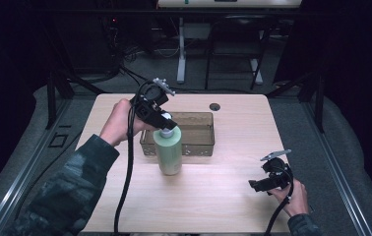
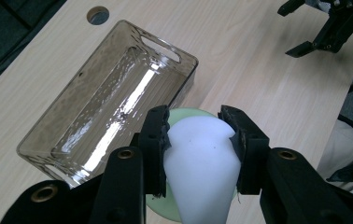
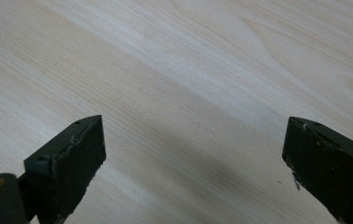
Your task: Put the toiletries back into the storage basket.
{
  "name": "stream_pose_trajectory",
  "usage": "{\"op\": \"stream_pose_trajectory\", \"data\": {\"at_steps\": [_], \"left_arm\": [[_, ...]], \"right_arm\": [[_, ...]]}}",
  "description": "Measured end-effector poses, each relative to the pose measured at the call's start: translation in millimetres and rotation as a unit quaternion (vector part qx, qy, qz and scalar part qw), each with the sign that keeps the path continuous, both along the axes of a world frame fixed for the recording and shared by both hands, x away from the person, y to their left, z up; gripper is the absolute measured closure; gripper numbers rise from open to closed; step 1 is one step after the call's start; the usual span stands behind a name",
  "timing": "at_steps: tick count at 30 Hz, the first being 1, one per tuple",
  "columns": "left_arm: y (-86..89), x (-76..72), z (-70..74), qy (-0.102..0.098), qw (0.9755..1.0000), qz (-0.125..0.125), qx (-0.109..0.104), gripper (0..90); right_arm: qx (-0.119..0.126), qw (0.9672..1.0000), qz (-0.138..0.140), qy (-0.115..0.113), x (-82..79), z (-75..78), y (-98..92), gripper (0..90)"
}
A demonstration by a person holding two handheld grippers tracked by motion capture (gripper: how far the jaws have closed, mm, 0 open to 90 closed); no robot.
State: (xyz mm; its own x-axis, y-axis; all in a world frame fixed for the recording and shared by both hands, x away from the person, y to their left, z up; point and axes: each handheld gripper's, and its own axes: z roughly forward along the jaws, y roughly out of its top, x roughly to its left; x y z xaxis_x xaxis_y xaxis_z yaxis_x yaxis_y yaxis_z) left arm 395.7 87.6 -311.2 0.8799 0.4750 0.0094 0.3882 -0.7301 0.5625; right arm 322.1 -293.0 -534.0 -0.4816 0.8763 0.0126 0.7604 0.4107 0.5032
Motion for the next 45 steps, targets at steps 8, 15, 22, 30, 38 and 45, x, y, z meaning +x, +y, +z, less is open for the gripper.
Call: {"op": "stream_pose_trajectory", "data": {"at_steps": [8, 15, 22, 30, 38, 45], "left_arm": [[4.8, -0.2, 9.5, -0.007, 1.0, 0.003, -0.001, 62.8], [6.7, 1.4, 15.8, -0.009, 0.9999, 0.004, 0.0, 62.8], [8.7, 2.6, 19.0, -0.01, 0.9999, 0.007, 0.002, 62.8], [10.2, 3.7, 24.4, -0.013, 0.9999, 0.009, 0.002, 62.8], [10.9, 5.5, 35.8, -0.019, 0.9998, 0.011, 0.0, 62.8], [11.7, 8.9, 43.9, -0.023, 0.9996, 0.015, 0.005, 62.8]], "right_arm": [[-0.005, 1.0, 0.001, -0.003, -0.3, 0.4, 0.0, 4.0], [-0.004, 1.0, 0.0, 0.0, 0.0, -0.3, -1.0, 2.8], [-0.008, 1.0, 0.001, -0.001, 0.1, -0.4, -1.0, 2.5], [-0.011, 0.9999, 0.001, 0.001, 0.1, -0.9, -1.7, 2.5], [-0.007, 1.0, -0.001, 0.002, 0.1, -0.9, -1.3, 2.6], [-0.006, 1.0, 0.001, 0.001, 0.9, -1.8, -1.2, 2.5]]}}
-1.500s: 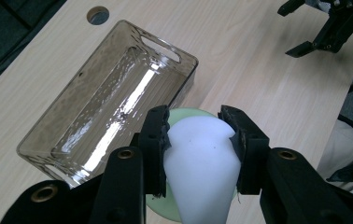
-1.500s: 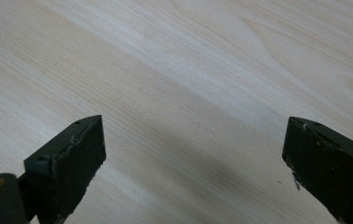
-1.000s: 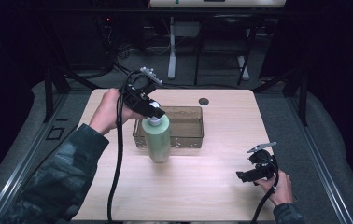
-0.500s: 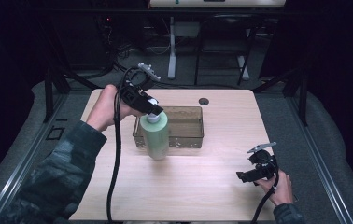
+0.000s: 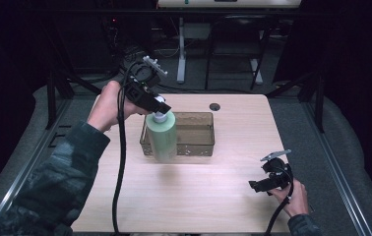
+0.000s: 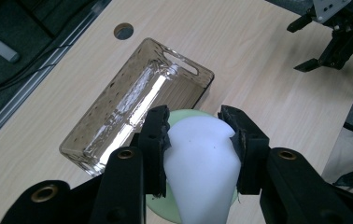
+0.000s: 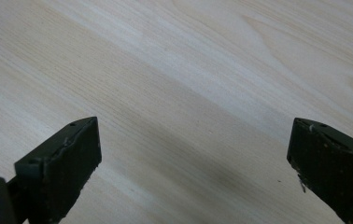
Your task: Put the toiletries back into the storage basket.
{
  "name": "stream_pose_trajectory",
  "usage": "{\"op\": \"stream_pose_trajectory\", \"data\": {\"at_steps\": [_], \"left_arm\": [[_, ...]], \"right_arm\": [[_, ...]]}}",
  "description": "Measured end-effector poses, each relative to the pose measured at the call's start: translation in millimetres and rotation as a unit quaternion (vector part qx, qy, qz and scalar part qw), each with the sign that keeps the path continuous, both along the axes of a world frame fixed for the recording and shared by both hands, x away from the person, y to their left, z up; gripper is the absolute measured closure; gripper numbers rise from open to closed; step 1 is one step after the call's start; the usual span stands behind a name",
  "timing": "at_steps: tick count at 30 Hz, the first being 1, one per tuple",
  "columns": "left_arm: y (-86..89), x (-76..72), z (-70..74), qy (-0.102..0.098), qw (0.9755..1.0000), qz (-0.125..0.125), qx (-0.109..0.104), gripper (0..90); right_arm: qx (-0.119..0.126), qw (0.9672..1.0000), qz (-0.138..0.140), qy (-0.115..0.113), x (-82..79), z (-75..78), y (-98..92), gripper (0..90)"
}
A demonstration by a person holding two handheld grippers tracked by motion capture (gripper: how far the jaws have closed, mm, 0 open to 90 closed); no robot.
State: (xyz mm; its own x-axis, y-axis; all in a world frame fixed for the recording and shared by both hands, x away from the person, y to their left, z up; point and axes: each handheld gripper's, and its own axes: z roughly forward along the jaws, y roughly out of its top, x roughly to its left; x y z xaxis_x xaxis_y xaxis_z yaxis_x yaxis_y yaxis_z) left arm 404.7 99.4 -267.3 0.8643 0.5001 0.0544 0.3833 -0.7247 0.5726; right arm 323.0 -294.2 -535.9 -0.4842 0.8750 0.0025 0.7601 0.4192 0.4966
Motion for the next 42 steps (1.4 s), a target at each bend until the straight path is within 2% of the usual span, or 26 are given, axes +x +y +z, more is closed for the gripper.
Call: {"op": "stream_pose_trajectory", "data": {"at_steps": [7, 18, 26, 42], "left_arm": [[2.1, 4.1, 7.9, -0.004, 1.0, 0.005, -0.004, 62.8], [7.5, 15.3, 9.9, 0.002, 0.9997, 0.025, -0.001, 62.8], [12.3, 21.9, 15.2, -0.001, 0.9993, 0.036, -0.001, 62.8], [14.5, 34.1, 28.7, -0.018, 0.9981, 0.059, -0.009, 62.8]], "right_arm": [[0.0, 1.0, 0.0, 0.001, -0.1, -0.5, 1.2, 2.6], [0.0, 1.0, -0.001, 0.001, -0.4, 0.3, 0.6, 2.5], [-0.005, 1.0, 0.001, 0.002, 0.2, -0.9, -0.5, 2.6], [-0.003, 1.0, 0.0, 0.001, -0.3, 0.3, -1.0, 3.0]]}}
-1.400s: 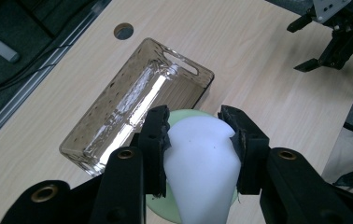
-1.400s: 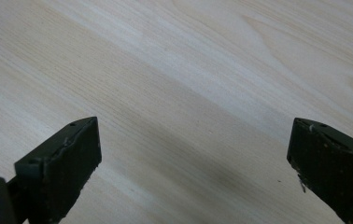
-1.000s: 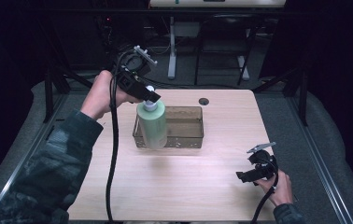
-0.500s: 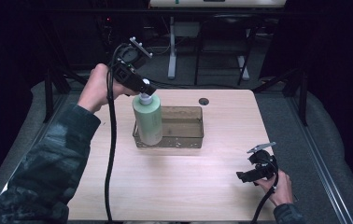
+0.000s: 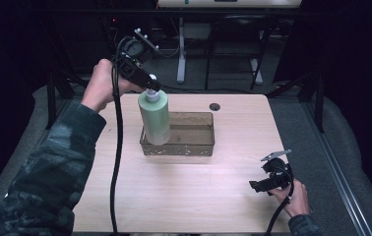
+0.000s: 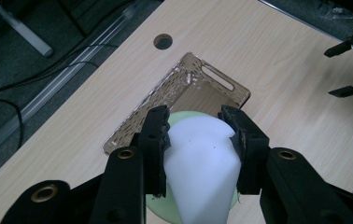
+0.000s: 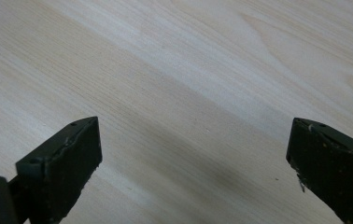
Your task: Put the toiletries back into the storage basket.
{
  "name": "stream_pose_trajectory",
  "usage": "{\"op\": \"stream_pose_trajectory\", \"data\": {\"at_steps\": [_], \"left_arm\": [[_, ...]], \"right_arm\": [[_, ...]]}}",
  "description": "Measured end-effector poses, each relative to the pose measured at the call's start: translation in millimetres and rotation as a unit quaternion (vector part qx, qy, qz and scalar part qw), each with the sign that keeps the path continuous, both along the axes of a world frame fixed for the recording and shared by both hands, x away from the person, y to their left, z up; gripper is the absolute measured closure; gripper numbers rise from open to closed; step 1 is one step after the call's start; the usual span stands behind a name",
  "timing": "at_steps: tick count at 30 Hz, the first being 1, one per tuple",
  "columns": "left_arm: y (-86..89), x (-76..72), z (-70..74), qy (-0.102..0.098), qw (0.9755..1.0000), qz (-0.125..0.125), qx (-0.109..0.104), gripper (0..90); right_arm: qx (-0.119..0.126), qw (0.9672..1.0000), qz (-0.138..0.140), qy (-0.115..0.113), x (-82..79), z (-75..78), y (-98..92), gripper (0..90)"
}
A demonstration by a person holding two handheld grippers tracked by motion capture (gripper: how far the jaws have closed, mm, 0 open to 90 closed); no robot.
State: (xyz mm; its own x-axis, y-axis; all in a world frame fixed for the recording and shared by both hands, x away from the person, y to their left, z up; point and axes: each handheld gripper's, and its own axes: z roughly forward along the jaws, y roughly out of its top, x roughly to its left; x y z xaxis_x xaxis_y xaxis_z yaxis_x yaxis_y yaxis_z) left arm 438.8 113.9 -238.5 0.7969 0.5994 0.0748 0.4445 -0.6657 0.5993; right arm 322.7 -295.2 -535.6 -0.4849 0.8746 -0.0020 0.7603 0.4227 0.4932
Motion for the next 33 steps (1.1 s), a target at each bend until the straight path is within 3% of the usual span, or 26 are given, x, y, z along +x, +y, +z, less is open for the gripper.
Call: {"op": "stream_pose_trajectory", "data": {"at_steps": [33], "left_arm": [[1.3, 32.5, -9.6, 0.005, 0.9992, 0.04, 0.005, 62.8]], "right_arm": [[0.002, 1.0, 0.002, -0.002, -1.0, 0.6, 0.6, 3.2]]}}
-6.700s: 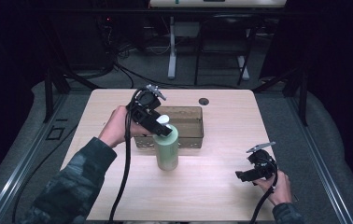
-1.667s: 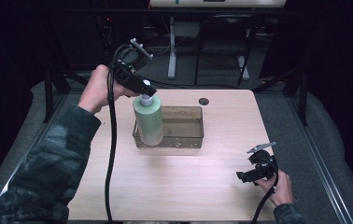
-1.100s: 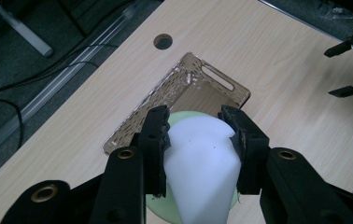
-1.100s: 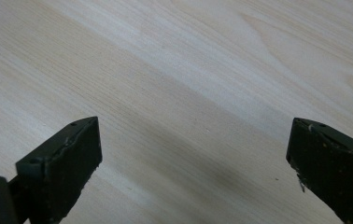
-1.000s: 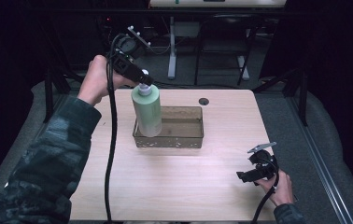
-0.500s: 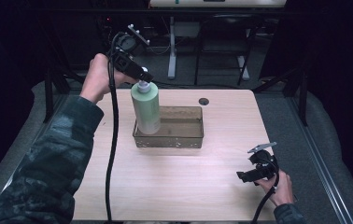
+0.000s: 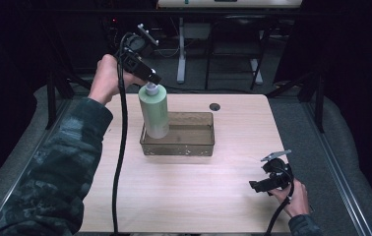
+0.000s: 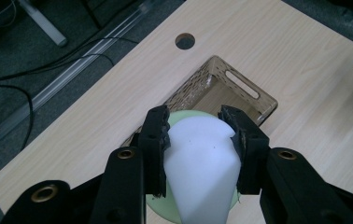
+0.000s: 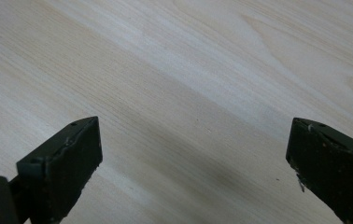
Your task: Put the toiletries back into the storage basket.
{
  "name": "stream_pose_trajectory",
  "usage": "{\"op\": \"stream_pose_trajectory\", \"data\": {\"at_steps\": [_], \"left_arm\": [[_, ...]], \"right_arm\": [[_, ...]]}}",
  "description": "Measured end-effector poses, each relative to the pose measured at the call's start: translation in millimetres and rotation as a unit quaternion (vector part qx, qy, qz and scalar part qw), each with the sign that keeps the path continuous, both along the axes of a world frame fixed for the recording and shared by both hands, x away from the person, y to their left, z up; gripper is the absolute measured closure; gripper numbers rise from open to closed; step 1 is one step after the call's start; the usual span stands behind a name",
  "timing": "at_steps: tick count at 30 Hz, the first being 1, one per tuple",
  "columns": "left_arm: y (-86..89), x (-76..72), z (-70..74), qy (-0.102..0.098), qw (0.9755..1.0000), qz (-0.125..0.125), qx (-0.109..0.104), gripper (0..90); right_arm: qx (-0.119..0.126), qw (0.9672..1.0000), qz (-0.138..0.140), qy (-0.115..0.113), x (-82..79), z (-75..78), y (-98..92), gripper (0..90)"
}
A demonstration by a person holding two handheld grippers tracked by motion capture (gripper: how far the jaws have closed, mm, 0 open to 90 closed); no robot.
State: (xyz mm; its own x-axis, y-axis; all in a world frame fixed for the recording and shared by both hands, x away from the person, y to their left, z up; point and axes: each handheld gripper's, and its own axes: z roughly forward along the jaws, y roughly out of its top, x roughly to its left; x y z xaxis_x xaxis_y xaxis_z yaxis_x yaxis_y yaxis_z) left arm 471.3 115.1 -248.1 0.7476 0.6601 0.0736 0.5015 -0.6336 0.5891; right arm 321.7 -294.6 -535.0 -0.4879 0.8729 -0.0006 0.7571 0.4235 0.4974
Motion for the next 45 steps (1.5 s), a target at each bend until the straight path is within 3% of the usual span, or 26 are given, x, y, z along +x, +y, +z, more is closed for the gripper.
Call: {"op": "stream_pose_trajectory", "data": {"at_steps": [21, 45], "left_arm": [[-1.6, 18.0, -17.6, 0.013, 0.9996, 0.023, 0.006, 62.9], [-3.7, 29.5, -57.9, 0.031, 0.9991, 0.027, 0.009, 62.9]], "right_arm": [[0.001, 1.0, 0.0, -0.001, -1.2, 0.1, 0.4, 3.1], [0.0, 1.0, 0.002, -0.001, -2.7, 0.9, 0.8, 3.6]]}}
